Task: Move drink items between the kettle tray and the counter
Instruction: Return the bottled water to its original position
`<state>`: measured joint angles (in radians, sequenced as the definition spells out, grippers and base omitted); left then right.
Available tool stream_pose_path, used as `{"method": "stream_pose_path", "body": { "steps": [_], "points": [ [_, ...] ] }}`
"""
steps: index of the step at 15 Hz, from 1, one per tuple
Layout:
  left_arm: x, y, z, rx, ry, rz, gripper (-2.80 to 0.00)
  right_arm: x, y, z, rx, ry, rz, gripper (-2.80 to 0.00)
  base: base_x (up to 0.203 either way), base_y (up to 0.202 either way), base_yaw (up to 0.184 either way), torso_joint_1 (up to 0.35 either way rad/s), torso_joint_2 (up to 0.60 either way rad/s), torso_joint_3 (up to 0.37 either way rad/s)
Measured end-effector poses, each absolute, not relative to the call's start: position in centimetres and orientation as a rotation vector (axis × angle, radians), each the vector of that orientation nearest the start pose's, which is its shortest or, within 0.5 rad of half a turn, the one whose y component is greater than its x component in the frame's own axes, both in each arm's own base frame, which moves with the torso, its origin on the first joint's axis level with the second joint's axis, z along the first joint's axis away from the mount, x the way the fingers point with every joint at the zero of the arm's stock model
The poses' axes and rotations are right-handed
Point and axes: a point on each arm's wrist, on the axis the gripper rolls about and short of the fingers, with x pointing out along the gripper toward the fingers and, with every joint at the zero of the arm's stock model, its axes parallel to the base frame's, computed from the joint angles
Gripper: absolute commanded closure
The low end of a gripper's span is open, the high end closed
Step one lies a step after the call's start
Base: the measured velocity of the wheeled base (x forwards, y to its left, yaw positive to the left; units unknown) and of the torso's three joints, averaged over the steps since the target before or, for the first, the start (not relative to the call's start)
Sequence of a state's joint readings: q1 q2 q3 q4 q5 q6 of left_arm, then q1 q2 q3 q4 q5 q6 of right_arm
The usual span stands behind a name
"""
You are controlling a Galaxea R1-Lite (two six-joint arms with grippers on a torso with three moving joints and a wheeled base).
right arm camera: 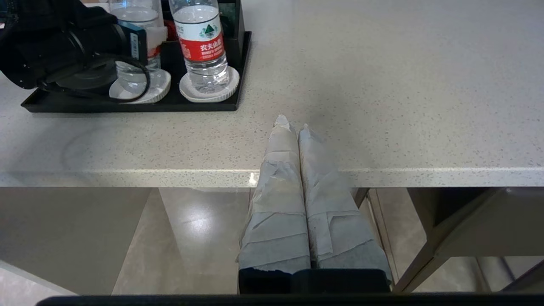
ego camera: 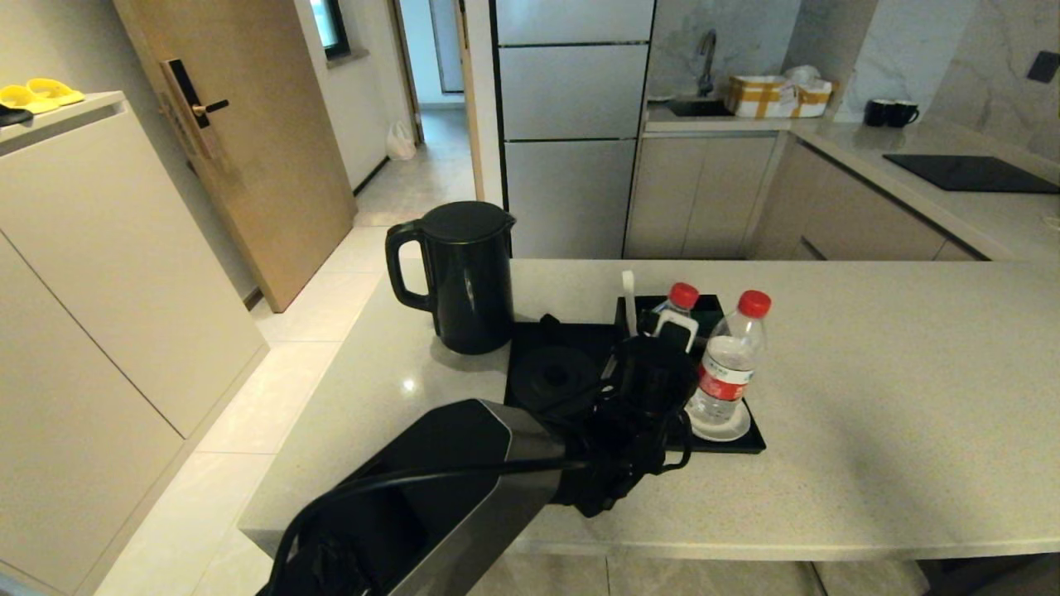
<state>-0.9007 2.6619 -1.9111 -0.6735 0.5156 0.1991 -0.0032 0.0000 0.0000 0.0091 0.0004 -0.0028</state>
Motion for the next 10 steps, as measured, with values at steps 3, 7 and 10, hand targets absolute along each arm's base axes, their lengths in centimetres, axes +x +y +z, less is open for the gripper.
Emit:
{"method": "stream_pose_path", "body": {
  "steps": [3, 7, 10],
  "points": [
    [34.3, -42.4, 7.2, 0.241, 0.010, -0.400, 0.00, -2.3, 0.0, 7.5, -0.003, 0.009, -0.003, 0.00, 0.000, 0.000, 0.000, 0.000, 0.00, 0.000],
    [34.3, -42.5, 7.0, 0.233, 0.005, -0.388, 0.00, -2.3, 0.0, 7.5, -0.003, 0.009, -0.004, 0.00, 0.000, 0.000, 0.000, 0.000, 0.00, 0.000],
    [34.8, -41.9, 5.9, 0.221, 0.030, -0.340, 0.00, -2.3, 0.0, 7.5, -0.003, 0.009, -0.004, 0.00, 0.000, 0.000, 0.000, 0.000, 0.00, 0.000]
  ]
}}
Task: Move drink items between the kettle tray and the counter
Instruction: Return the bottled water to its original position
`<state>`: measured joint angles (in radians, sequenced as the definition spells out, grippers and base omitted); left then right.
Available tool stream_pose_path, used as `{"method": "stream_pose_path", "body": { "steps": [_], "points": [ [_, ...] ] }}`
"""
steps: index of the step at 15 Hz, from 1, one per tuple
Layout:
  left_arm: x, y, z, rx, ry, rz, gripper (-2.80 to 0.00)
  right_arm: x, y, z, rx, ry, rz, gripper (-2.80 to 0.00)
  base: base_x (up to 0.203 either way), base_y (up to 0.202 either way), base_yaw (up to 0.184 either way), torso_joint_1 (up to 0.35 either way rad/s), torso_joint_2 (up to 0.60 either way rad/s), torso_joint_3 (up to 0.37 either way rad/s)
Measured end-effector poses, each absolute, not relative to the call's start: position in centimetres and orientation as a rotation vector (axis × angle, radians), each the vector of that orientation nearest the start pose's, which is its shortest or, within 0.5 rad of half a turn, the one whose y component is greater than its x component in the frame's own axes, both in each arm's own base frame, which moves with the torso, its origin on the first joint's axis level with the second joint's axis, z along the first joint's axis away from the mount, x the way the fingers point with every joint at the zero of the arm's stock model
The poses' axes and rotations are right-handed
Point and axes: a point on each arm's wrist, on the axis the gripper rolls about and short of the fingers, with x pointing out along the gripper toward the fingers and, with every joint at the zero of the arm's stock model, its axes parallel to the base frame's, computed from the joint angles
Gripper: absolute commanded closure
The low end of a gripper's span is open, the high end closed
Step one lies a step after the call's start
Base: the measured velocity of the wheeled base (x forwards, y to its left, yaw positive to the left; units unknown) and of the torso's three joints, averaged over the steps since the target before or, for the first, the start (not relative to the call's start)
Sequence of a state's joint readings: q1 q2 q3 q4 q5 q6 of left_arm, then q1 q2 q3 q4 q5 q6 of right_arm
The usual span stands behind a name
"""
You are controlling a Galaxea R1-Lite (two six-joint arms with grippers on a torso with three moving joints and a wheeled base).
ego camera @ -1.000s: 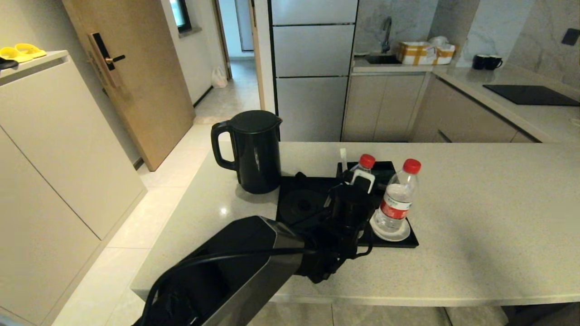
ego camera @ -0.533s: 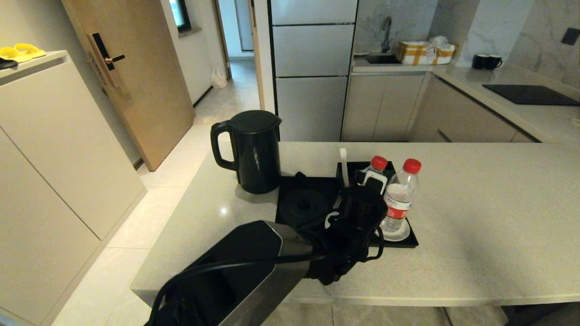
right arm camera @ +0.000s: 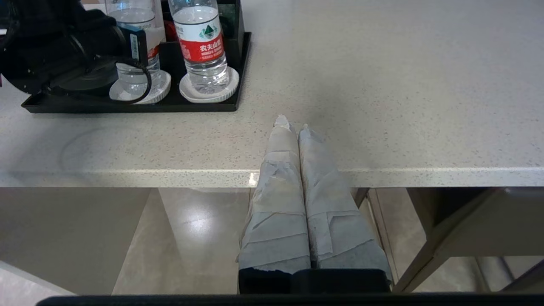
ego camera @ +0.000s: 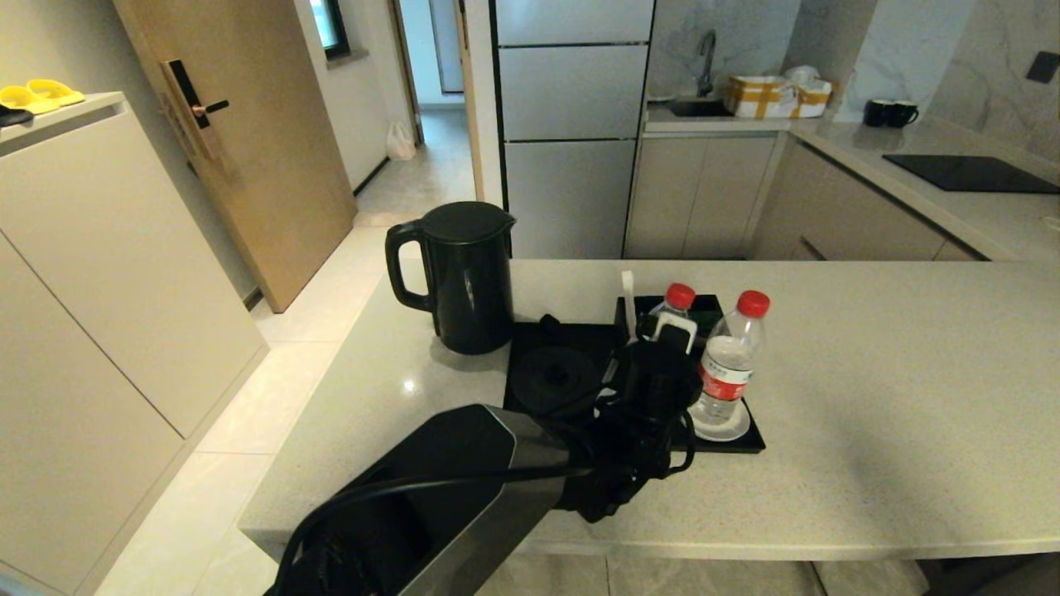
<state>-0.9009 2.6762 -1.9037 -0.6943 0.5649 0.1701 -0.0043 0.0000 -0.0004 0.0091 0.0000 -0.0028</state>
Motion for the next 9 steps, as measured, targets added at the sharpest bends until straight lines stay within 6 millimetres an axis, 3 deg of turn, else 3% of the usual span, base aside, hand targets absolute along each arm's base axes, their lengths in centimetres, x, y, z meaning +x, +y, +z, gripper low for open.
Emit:
{"method": "stream_pose_path", "body": {
  "steps": [9],
  "points": [
    [34.3, -40.9, 4.3, 0.249, 0.083, -0.341, 0.00, -2.3, 0.0, 7.5, -0.002, 0.009, -0.003, 0.00, 0.000, 0.000, 0.000, 0.000, 0.00, 0.000]
  ]
}}
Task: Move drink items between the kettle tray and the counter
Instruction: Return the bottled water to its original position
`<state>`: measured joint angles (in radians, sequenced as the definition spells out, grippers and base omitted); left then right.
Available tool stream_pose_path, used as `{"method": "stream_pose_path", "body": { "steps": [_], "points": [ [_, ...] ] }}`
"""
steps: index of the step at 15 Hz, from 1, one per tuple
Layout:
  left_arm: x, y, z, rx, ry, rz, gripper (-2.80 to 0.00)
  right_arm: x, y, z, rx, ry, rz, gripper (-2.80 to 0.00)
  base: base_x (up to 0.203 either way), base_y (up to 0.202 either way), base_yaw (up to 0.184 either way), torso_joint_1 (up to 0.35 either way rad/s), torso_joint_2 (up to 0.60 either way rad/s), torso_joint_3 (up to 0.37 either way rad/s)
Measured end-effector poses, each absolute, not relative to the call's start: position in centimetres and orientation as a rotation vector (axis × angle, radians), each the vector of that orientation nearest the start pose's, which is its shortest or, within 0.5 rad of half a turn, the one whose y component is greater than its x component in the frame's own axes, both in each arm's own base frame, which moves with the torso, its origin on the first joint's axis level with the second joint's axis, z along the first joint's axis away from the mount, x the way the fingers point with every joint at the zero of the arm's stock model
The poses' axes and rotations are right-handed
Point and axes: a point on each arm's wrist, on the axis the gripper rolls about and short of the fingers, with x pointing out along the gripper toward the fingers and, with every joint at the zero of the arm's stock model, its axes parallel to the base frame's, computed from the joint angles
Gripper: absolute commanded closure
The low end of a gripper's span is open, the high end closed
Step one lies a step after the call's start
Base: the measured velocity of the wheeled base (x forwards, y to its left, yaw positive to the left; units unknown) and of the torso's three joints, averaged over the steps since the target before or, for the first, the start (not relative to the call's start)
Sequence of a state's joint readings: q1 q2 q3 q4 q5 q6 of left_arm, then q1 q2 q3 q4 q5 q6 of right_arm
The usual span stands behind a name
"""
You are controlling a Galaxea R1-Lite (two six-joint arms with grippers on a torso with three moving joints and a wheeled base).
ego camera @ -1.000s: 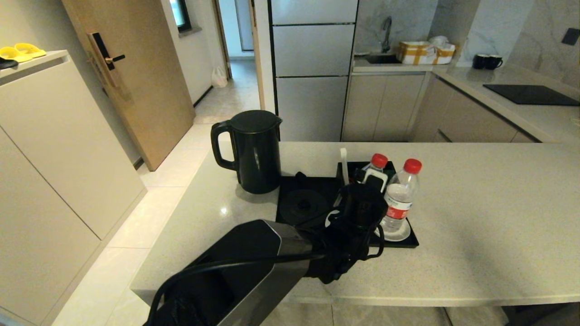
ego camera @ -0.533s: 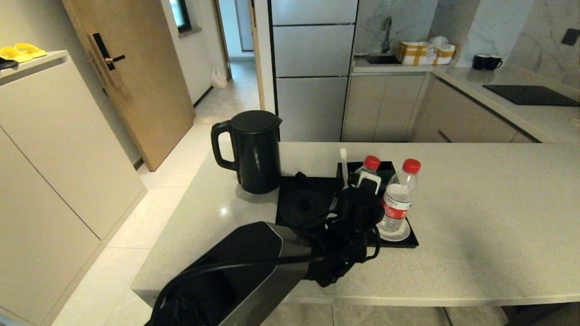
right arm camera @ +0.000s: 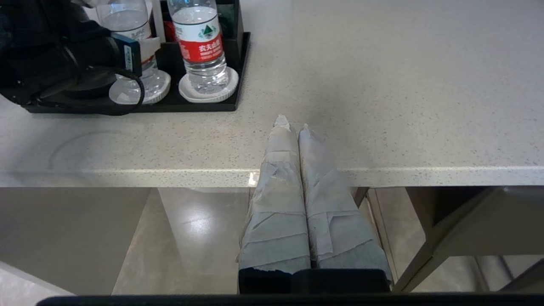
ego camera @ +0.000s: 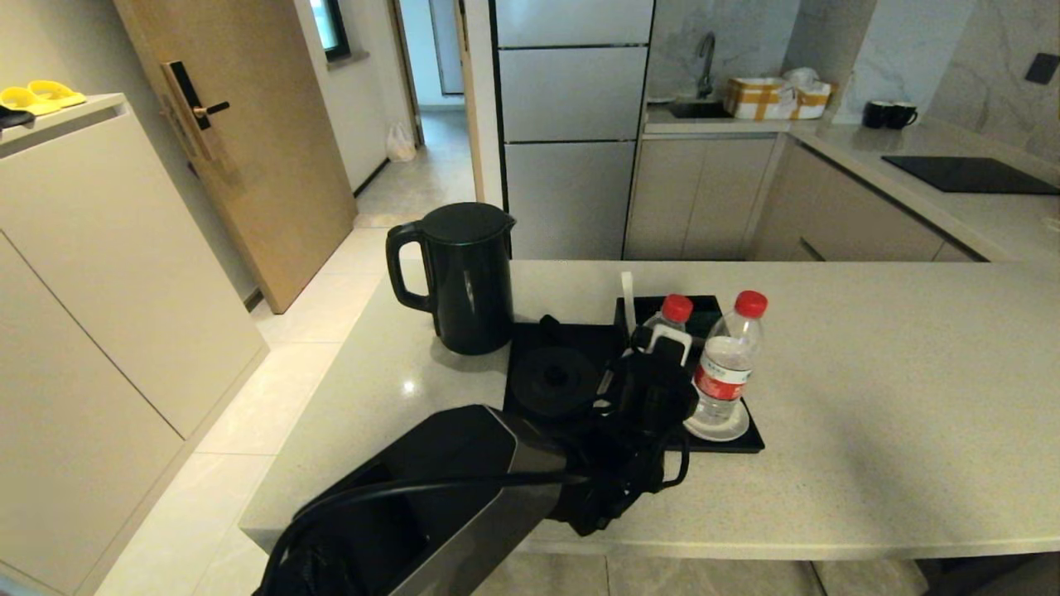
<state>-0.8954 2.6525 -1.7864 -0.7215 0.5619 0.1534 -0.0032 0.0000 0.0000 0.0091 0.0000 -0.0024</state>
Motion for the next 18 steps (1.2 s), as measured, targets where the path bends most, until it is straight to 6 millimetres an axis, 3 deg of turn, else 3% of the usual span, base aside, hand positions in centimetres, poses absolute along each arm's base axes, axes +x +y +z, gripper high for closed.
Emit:
{"method": "stream_pose_path", "body": {
  "steps": [4, 5, 18],
  "points": [
    [33.8, -40.3, 3.5, 0.268, 0.104, -0.342, 0.00, -2.3, 0.0, 7.5, -0.003, 0.009, -0.004, 0.00, 0.000, 0.000, 0.000, 0.000, 0.00, 0.000],
    [33.8, -40.2, 3.6, 0.270, 0.105, -0.343, -2.80, -2.3, 0.0, 7.5, -0.003, 0.009, -0.003, 0.00, 0.000, 0.000, 0.000, 0.000, 0.00, 0.000],
    [33.6, -39.5, 4.1, 0.259, 0.089, -0.327, -2.80, -2.3, 0.0, 7.5, -0.003, 0.009, -0.003, 0.00, 0.000, 0.000, 0.000, 0.000, 0.00, 0.000]
  ]
}}
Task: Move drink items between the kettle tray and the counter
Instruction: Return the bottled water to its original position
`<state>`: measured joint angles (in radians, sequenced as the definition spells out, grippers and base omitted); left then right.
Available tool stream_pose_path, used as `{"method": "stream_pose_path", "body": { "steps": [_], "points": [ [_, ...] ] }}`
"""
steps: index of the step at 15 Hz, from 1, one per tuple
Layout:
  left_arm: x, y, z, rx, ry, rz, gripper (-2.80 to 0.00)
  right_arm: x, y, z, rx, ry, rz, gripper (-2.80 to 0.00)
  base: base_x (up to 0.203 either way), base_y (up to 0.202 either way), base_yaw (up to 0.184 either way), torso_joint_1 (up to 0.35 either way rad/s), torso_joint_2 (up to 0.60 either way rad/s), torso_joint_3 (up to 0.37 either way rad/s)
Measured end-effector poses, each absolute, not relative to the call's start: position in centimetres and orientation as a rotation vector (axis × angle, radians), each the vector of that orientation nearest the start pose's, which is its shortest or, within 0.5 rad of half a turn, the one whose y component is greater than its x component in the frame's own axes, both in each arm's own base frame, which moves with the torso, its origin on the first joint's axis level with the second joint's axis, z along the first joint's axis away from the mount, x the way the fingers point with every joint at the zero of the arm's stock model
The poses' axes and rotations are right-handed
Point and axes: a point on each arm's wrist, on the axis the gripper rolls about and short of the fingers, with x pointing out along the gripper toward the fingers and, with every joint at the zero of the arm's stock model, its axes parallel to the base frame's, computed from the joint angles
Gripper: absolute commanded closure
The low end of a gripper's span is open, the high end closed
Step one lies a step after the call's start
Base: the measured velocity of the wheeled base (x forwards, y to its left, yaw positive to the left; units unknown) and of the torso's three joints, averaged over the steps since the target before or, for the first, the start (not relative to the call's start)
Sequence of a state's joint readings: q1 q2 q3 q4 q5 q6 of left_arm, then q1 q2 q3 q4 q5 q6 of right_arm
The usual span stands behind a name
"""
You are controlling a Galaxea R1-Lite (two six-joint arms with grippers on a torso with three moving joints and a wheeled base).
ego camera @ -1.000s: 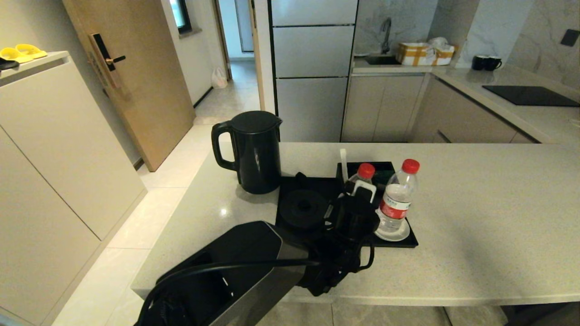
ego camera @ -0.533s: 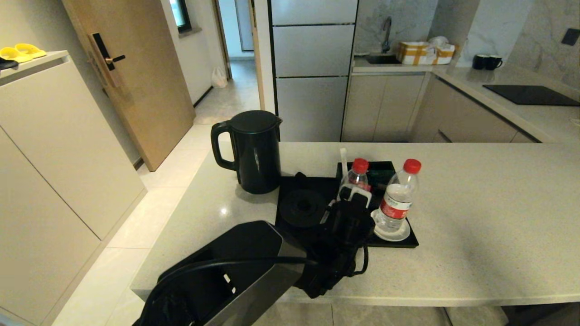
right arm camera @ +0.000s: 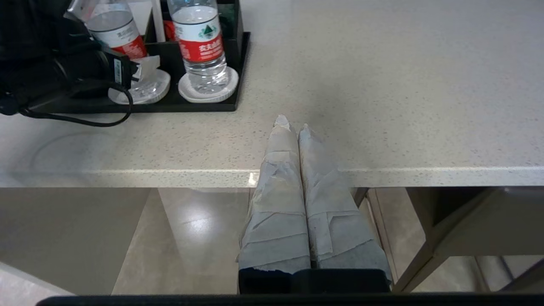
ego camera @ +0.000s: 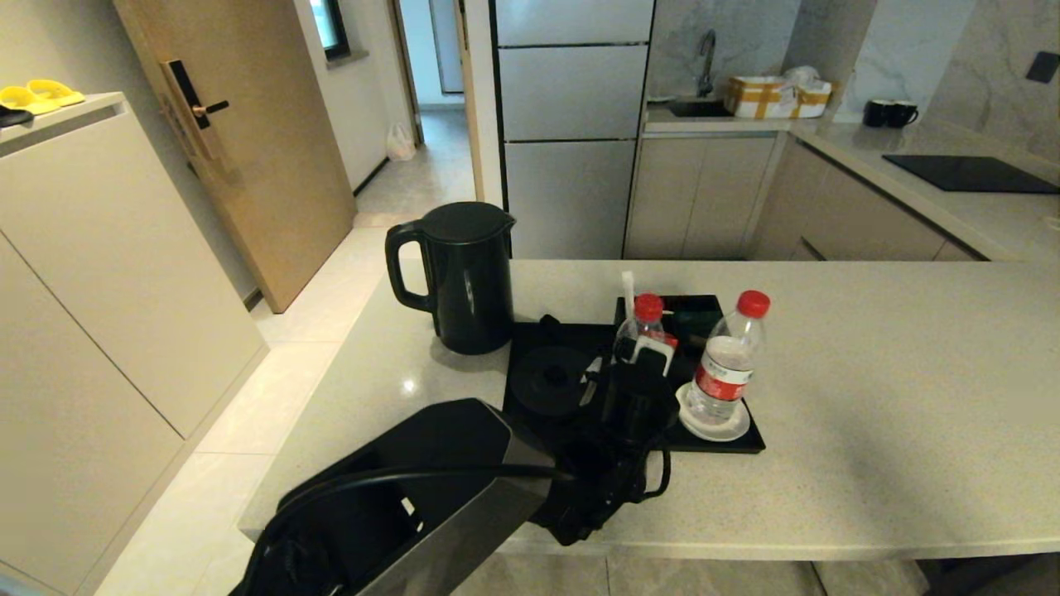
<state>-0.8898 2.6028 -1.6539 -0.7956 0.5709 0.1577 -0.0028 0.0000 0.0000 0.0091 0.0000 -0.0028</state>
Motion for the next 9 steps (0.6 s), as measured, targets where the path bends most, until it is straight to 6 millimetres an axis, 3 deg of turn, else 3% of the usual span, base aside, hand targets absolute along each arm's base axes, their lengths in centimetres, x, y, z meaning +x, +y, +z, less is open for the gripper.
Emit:
{"method": "stream_pose_path", "body": {
  "steps": [5, 9],
  "points": [
    [32.1, -38.3, 4.9, 0.265, 0.093, -0.330, -2.80, -2.3, 0.0, 7.5, -0.003, 0.009, -0.004, 0.00, 0.000, 0.000, 0.000, 0.000, 0.00, 0.000],
    [29.7, -36.9, 7.2, 0.262, 0.086, -0.337, -2.80, -2.3, 0.0, 7.5, -0.003, 0.008, -0.004, 0.00, 0.000, 0.000, 0.000, 0.000, 0.00, 0.000]
  ]
}}
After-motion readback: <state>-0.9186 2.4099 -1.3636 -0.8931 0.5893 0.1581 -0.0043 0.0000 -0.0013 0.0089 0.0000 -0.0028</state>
